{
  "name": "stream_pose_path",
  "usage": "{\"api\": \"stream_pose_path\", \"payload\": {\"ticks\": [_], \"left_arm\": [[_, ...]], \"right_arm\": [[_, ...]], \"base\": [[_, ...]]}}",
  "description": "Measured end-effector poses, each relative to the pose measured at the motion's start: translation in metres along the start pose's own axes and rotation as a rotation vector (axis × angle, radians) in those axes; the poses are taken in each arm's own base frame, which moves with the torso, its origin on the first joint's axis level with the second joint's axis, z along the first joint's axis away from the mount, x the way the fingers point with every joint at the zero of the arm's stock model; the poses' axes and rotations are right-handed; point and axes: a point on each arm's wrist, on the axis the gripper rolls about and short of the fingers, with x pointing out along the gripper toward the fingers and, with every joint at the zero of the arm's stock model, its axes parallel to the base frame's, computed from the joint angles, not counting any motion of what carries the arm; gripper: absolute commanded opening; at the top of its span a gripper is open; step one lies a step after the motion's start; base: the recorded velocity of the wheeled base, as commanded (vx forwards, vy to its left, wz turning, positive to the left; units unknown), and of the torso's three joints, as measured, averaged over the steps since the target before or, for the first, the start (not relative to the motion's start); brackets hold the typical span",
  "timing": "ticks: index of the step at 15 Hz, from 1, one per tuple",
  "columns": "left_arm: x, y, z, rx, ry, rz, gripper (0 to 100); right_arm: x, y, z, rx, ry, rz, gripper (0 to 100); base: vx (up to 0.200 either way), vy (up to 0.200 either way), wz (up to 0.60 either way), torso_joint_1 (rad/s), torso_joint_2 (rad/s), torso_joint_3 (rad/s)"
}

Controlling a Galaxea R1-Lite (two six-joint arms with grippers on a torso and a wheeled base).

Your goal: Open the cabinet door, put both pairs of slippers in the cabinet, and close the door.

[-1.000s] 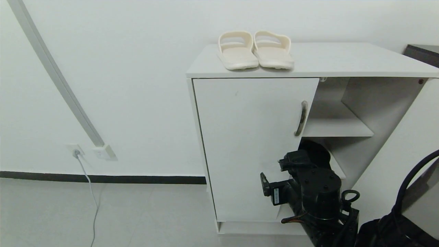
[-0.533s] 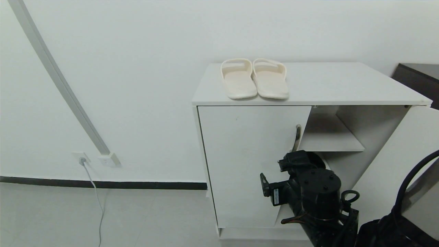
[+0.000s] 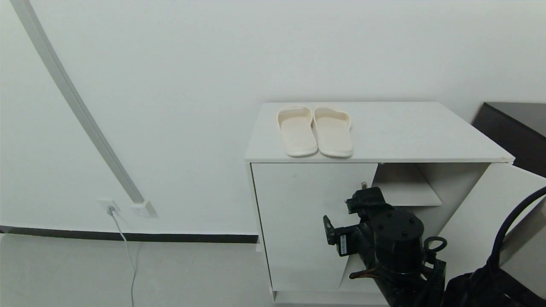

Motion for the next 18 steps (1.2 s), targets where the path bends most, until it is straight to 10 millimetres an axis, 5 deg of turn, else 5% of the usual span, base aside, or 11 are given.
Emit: {"api": "stream_pose_path", "payload": {"ticks": [12,18], "left_arm": [[0.0,0.0,0.0,0.002,0.0,0.0,0],[0.0,0.0,0.0,0.002,0.0,0.0,0]], "right_arm": [[-0.0009,0.0009,-0.0005,-0.001,0.0,0.003,100],[-0.0016,0.0023,-0.0003,-0.001,-0.002,0.009,100]], "base": [[0.0,0.0,0.0,0.235,-0.54,-0.307],[0.0,0.0,0.0,0.065,-0.14,-0.076]]}}
